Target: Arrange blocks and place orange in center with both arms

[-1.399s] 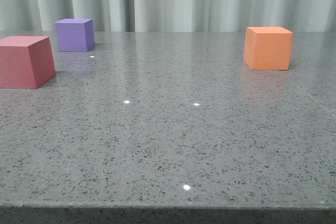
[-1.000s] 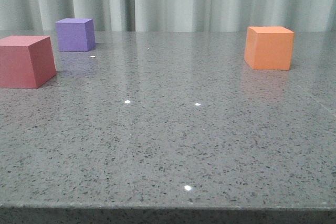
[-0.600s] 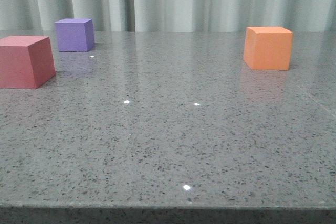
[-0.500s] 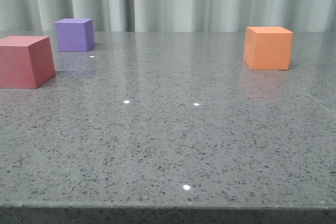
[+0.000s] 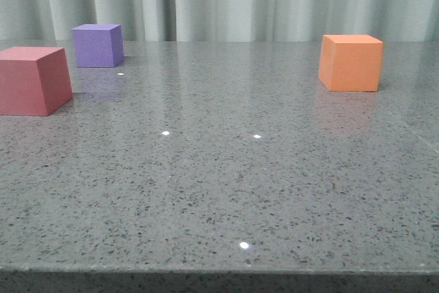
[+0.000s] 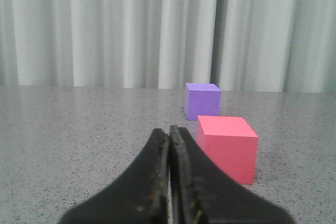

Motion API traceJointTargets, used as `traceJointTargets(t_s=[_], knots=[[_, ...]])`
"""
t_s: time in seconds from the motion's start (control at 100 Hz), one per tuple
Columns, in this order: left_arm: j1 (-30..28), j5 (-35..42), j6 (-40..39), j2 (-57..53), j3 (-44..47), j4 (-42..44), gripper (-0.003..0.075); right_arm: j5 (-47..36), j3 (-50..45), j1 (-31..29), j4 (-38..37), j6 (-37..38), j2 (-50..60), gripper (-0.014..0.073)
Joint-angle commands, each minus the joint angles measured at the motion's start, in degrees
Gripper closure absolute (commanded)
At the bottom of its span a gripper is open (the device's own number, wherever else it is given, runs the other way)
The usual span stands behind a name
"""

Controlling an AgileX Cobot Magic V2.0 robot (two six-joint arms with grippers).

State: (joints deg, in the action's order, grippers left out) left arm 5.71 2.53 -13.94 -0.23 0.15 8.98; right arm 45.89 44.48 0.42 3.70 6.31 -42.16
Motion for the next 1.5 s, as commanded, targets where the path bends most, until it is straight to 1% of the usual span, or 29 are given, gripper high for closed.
traceJointTargets(t_s=[0.0,0.08,0.13,0.15,0.2,0.22,0.25,0.27,0.3,0.37,0.48,0.61,0.73,0.9,1.04,1.299,1.489], knots=[[0.32,4.52,-0.24,-2.09,2.44,-0.09,0.0741,-1.85,2.03,-0.19,0.22,-0.26,-0.61,0.0558],[0.32,4.52,-0.24,-2.09,2.44,-0.09,0.0741,-1.26,2.03,-0.19,0.22,-0.26,-0.69,0.0424],[0.32,4.52,-0.24,-2.09,2.44,-0.09,0.0741,-0.85,2.03,-0.19,0.22,-0.26,-0.69,0.0294],[0.32,4.52,-0.24,-2.09,2.44,-0.09,0.0741,-0.70,2.03,-0.19,0.22,-0.26,-0.69,0.0259],[0.32,4.52,-0.24,-2.09,2.44,-0.09,0.0741,-0.13,2.03,-0.19,0.22,-0.26,-0.69,0.0115],[0.32,4.52,-0.24,-2.09,2.44,-0.09,0.0741,0.09,2.03,-0.19,0.22,-0.26,-0.69,0.0080],[0.32,4.52,-0.24,-2.09,2.44,-0.09,0.0741,0.14,2.03,-0.19,0.22,-0.26,-0.69,0.0000],[0.32,4.52,-0.24,-2.09,2.44,-0.09,0.0741,0.14,2.03,-0.19,0.22,-0.26,-0.69,-0.0041],[0.32,4.52,-0.24,-2.09,2.44,-0.09,0.0741,-0.10,2.03,-0.19,0.22,-0.26,-0.69,-0.0078],[0.32,4.52,-0.24,-2.09,2.44,-0.09,0.0741,-1.46,2.03,-0.19,0.22,-0.26,-0.69,-0.0048],[0.32,4.52,-0.24,-2.09,2.44,-0.09,0.0741,-4.13,2.03,-0.19,0.53,-0.26,-0.69,-0.0040],[0.32,4.52,-0.24,-2.09,2.44,-0.09,0.0741,-6.85,2.30,-0.19,4.32,-0.26,-1.00,-0.0040],[0.32,4.52,-0.24,-2.09,2.44,-0.09,0.0741,-6.82,5.30,0.54,7.37,-0.61,-4.09,-0.0040],[0.32,4.52,-0.24,-2.09,2.44,-0.09,0.0741,-7.44,11.78,5.78,6.89,-0.70,-11.63,-0.0040],[0.32,4.52,-0.24,-2.09,2.44,-0.09,0.0741,-10.25,16.94,9.27,3.90,-0.70,-18.78,-0.0040],[0.32,4.52,-0.24,-2.09,2.44,-0.09,0.0741,-10.70,28.25,9.68,1.26,-0.70,-35.09,-0.0040],[0.32,4.52,-0.24,-2.09,2.44,-0.09,0.0741,-8.56,36.97,9.89,1.19,-0.70,-44.95,-0.0040]])
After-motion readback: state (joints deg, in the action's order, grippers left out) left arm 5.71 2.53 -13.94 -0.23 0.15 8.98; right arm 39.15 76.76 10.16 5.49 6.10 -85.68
